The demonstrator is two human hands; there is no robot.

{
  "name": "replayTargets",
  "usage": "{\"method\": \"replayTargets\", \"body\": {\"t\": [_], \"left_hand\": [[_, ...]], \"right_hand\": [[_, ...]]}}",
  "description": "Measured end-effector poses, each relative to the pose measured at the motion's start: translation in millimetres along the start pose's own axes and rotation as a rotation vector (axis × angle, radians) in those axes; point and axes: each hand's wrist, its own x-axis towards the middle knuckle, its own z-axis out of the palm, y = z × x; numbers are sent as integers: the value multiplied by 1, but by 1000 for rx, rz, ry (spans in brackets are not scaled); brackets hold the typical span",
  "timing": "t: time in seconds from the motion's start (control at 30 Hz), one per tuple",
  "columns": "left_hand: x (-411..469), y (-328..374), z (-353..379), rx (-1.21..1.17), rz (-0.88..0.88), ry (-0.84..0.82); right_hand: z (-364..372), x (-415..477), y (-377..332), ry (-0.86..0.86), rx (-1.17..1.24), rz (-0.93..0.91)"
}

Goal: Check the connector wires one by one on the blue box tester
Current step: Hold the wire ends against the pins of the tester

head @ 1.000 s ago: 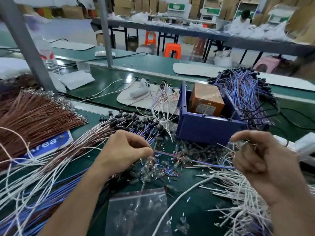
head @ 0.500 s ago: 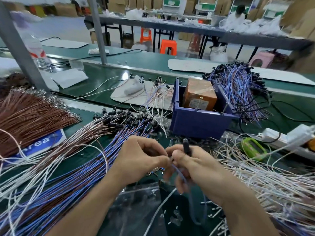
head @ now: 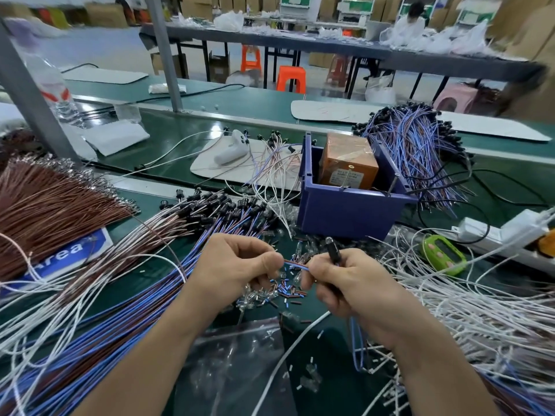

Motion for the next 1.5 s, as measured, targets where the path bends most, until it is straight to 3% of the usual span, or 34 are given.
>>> {"method": "replayTargets", "body": {"t": [0.23,0.37,0.5,0.7,0.87,1.0,1.13,1.27,1.37,1.5], "left_hand": [[9,0,-19,-196,-11,260],[3,-4,-1,27,41,140],[1,-3,12,15,62,6],[5,0,31,-159,-61,102],[8,14,56,-207,-45,147],[17,30,77,-346,-148,111],[34,42,90,-467,-171,226],[50,41,95,-271,-117,369],[58,36,102,-57,-86,447],[62,33,109,20,-43,461]], "right_hand": [[-2,2,2,68,68,15],[4,5,3,39,173,-11],[9,7,5,24,183,-16],[14,4,4,69,29,-112],[9,3,1,283,49,-211],[4,3,1,452,81,-305],[-6,8,6,780,-25,-353],[-20,11,10,978,89,-285],[-26,14,13,1009,116,-240],[-29,17,16,999,125,-224]]}}
